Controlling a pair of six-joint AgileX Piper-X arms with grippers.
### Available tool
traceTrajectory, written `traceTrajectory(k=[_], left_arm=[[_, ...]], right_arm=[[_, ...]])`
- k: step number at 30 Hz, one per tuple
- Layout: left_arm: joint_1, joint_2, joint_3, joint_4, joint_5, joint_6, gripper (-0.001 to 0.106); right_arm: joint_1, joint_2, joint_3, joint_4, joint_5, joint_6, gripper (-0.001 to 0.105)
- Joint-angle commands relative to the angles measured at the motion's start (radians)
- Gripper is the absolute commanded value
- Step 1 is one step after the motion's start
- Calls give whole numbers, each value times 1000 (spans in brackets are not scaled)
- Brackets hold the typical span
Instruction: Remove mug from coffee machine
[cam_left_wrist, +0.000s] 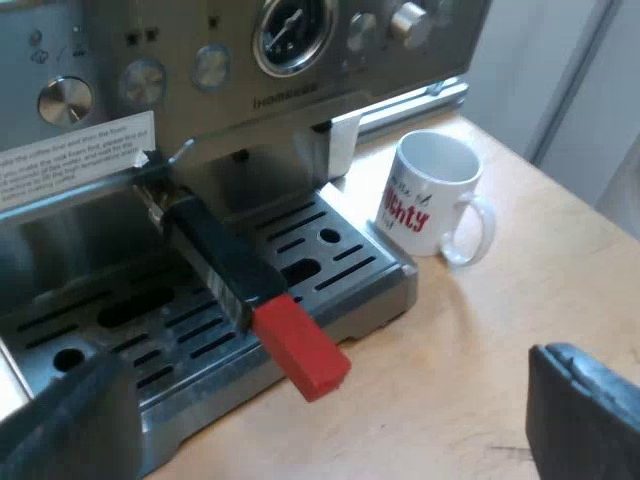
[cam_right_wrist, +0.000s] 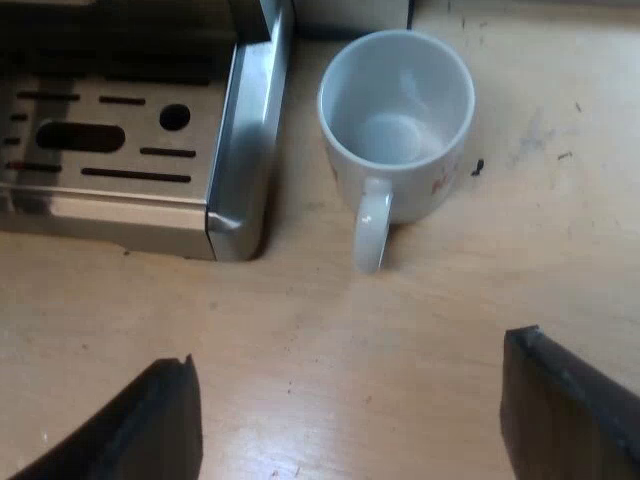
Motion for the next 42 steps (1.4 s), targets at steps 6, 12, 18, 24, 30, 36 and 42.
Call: traceTrajectory(k=[6, 12, 18, 24, 30, 36, 42], left_arm=[[117, 61, -35, 2, -18, 8, 80], [297, 67, -37, 9, 96, 8, 80], [691, 67, -37, 111, 292, 55, 80], [766, 50, -65, 114, 292, 109, 80], [766, -12, -102, 114, 290, 142, 80], [761, -102, -102, 114, 288, 141, 80], [695, -227, -102, 114, 273, 141, 80]], right_arm=[[1, 78, -60, 37, 29, -113, 65], [-121, 82, -59, 11, 36, -91, 65], [-388, 78, -59, -7, -64, -102, 65], [-441, 36, -59, -41, -59, -111, 65], [-439, -33, -59, -46, -39, -141, 65], [-439, -232, -59, -68, -39, -184, 65], [-397, -375, -59, -71, -49, -174, 65]])
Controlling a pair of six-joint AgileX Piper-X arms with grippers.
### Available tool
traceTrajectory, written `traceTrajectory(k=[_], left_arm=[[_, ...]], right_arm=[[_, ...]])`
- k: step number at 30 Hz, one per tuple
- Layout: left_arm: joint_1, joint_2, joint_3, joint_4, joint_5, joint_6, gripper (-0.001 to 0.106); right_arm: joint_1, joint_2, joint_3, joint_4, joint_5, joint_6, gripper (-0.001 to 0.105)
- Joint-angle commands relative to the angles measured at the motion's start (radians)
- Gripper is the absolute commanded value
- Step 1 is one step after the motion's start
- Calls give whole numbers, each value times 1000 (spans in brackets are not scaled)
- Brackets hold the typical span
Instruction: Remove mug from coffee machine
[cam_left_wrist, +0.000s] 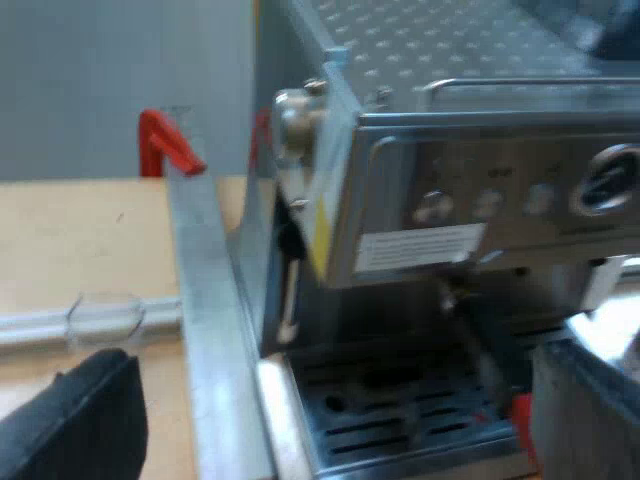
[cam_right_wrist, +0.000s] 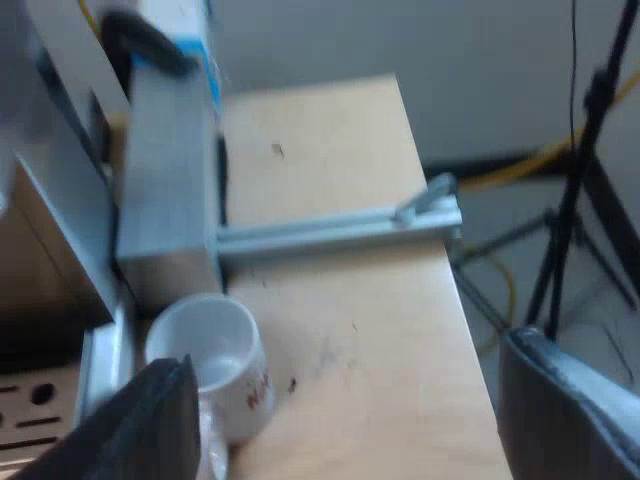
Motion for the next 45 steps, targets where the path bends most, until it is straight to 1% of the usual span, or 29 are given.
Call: traceTrajectory(k=[1, 2, 4, 9, 11, 14, 16, 19, 22, 26, 27, 28, 32, 33, 34, 38, 39, 41, 42, 43, 44, 45], left_arm=[[-35, -64, -7, -9, -28, 3, 80], [-39, -87, -7, -6, -47, 3, 80], [-39, -119, -7, 5, -66, 3, 80], [-39, -183, -7, 50, -66, 25, 80], [-39, -247, -4, 109, -71, 55, 80], [-39, -308, -1, 152, -99, 60, 80], [-39, -343, -1, 179, -100, 64, 80], [-37, -338, -15, 239, -89, 72, 80], [-37, -338, -14, 248, -91, 79, 80], [-37, -338, -14, 245, -91, 79, 80], [-37, -338, -14, 245, -91, 79, 80], [-37, -338, -14, 245, -91, 79, 80], [-37, -338, -11, 245, -99, 64, 80], [-37, -338, -6, 238, -106, 60, 80], [-37, -338, 0, 231, -110, 55, 80], [-37, -338, 48, 193, -112, 38, 80], [-37, -338, 77, 169, -112, 25, 80], [-37, -338, 111, 146, -112, 21, 80], [-37, -338, 138, 131, -112, 21, 80], [-37, -338, 142, 128, -112, 21, 80], [-37, -338, 151, 121, -112, 21, 80], [-37, -338, 196, 100, -112, 21, 80]], right_arm=[[29, -50, -3, -9, -6, 9, 65], [43, -76, -3, -6, -6, 20, 65], [55, -112, -3, -5, -6, 22, 65], [54, -209, -3, -5, -3, 12, 65], [54, -261, -3, -5, -3, 10, 64], [54, -324, -3, -5, -3, -2, 64], [54, -358, -3, -5, -3, -9, 64], [54, -421, 18, -5, -3, -9, 64], [53, -496, 53, -5, -3, -9, 64], [52, -487, 54, 72, -8, -10, 64], [52, -490, 67, 76, -43, -10, 64], [52, -492, 75, 74, -53, -10, 64], [52, -492, 106, 60, -59, -18, 64], [52, -492, 133, 32, -61, -27, 64], [52, -492, 139, 25, -61, -27, 64], [52, -490, 220, -23, -60, -27, 64], [52, -490, 248, -34, -59, -27, 64], [52, -490, 272, -37, -59, -27, 64], [52, -490, 319, -36, -59, -27, 64], [52, -490, 324, -36, -59, -27, 64], [52, -490, 349, -36, -59, -27, 64], [52, -488, 383, -36, -59, -27, 64]])
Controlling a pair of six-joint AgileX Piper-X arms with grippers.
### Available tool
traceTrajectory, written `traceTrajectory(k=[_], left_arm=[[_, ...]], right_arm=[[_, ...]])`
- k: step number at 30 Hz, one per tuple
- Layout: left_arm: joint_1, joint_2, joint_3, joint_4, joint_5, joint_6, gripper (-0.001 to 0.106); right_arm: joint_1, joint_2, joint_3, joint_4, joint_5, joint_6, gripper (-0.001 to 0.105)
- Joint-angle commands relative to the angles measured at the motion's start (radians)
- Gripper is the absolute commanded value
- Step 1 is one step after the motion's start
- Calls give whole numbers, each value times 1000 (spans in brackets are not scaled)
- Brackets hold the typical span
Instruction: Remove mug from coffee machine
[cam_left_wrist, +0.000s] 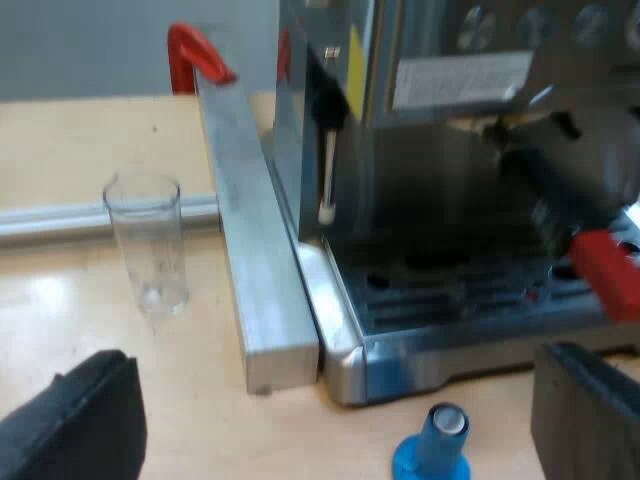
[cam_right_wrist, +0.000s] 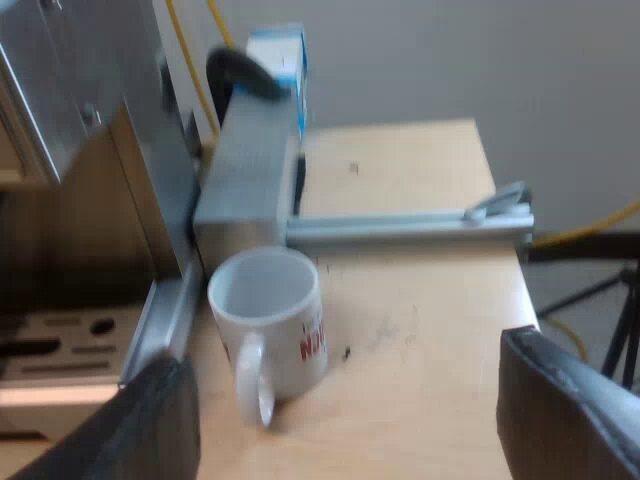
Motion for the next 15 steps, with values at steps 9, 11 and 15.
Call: traceTrajectory(k=[9, 11, 15], left_arm=[[-2, -138, 140, -46, -11, -10, 80], [-2, -135, 159, -62, -4, -8, 80], [-2, -135, 162, -67, -4, -9, 80]], right_arm=[[-2, -39, 164, 4, -6, -17, 64], [-2, -39, 182, 3, -3, -17, 64], [-2, -36, 181, 3, -1, -17, 64]])
